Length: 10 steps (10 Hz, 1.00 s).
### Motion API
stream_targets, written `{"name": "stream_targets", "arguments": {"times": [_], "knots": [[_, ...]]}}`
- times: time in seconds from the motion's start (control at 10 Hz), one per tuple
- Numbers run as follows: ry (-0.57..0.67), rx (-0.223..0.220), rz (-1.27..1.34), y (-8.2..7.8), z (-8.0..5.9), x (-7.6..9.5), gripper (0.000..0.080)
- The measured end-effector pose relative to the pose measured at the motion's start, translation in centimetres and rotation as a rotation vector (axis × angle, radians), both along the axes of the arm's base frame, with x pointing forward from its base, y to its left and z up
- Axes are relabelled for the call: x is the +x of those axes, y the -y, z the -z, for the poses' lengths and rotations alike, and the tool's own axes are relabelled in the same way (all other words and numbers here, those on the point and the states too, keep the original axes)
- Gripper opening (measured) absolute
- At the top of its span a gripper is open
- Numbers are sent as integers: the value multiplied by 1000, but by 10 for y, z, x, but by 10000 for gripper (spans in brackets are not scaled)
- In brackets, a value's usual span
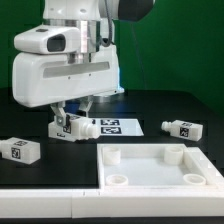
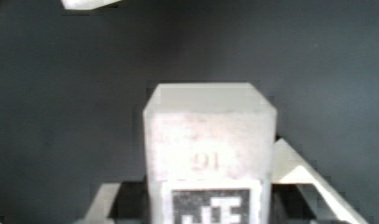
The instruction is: Assemble square table
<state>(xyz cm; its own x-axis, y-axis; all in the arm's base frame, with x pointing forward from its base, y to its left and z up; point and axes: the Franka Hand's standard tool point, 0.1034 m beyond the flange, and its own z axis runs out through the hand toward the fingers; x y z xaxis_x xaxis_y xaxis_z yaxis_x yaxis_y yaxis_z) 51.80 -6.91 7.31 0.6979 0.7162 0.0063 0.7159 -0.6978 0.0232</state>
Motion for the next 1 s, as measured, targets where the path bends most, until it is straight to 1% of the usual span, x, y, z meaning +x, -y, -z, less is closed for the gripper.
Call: {"name": "stream_targets", "arguments": {"times": [0.2, 0.3, 0.4, 0.5, 0.6, 0.7, 0.9, 1.0], "knots": [[5, -9, -119, -1, 0, 0, 278], [43, -24, -236, -23, -6, -2, 278], [56, -25, -335, -48, -17, -9, 278], [87, -36, -450, -62, -26, -10, 278], [130, -53, -556, -68, -27, -13, 278], [120, -59, -611, -66, -25, -17, 278], [112, -79, -744, -64, -24, -17, 279], [112, -90, -808, -67, -22, -19, 279]]}}
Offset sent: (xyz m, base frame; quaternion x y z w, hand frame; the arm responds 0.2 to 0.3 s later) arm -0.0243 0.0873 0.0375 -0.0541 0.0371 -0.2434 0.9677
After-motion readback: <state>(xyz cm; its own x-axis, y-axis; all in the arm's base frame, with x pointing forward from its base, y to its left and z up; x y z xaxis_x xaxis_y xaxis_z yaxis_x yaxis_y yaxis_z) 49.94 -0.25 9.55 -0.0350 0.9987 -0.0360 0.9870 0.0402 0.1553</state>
